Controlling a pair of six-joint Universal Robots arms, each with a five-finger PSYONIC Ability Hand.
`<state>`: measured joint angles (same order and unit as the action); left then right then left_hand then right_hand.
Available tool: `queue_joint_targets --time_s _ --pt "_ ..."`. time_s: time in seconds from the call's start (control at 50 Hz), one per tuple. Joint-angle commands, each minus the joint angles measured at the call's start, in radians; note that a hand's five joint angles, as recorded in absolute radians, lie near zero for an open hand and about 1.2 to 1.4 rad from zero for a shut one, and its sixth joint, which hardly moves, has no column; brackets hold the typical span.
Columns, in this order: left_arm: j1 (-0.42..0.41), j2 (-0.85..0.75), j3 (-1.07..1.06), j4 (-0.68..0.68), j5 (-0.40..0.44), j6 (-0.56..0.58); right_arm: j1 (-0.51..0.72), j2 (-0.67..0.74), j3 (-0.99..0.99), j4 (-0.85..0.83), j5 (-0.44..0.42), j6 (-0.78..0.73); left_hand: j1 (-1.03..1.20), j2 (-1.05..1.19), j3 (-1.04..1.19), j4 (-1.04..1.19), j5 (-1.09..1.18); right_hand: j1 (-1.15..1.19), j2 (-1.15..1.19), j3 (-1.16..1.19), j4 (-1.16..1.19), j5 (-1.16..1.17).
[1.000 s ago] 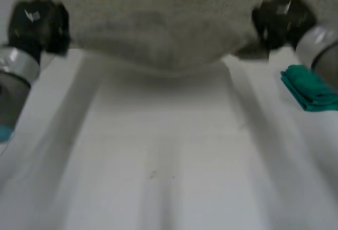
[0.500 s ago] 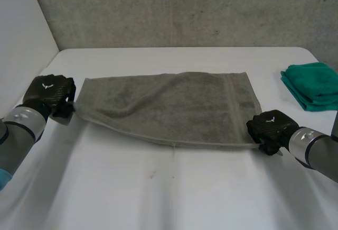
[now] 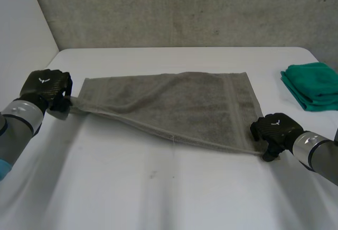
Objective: Fold the laundry.
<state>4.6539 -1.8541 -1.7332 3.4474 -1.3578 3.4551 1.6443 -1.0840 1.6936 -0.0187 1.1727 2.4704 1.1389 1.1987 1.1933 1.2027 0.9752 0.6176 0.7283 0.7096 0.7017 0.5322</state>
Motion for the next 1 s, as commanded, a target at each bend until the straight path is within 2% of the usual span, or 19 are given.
queue_joint_targets --time_s 0.02,0.3,0.48,0.7,1.0 --pt "0.000 -0.010 0.009 -0.008 0.000 -0.001 -0.008 0.018 -0.008 -0.010 -0.001 -0.001 0.257 0.198 0.203 0.194 0.247 0.172 0.061 0.080 0.088 0.083" --pt "0.006 -0.025 0.050 -0.033 -0.009 -0.002 -0.001 0.067 -0.069 -0.024 0.008 0.010 0.257 0.198 0.203 0.194 0.247 0.201 0.091 0.109 0.117 0.112" --pt "0.014 -0.108 0.170 -0.185 -0.015 -0.004 0.005 0.039 -0.083 0.022 0.015 0.053 0.257 0.198 0.203 0.194 0.247 0.105 -0.006 0.013 0.020 0.015" --pt "0.014 -0.148 0.222 -0.194 -0.029 -0.004 0.057 0.024 -0.092 0.086 -0.002 0.212 0.257 0.198 0.203 0.194 0.247 0.093 -0.018 0.001 0.009 0.004" --pt "0.014 -0.174 0.267 -0.198 -0.058 -0.005 0.074 0.104 -0.141 0.075 0.008 0.205 0.257 0.198 0.203 0.194 0.247 0.119 0.008 0.027 0.035 0.030"
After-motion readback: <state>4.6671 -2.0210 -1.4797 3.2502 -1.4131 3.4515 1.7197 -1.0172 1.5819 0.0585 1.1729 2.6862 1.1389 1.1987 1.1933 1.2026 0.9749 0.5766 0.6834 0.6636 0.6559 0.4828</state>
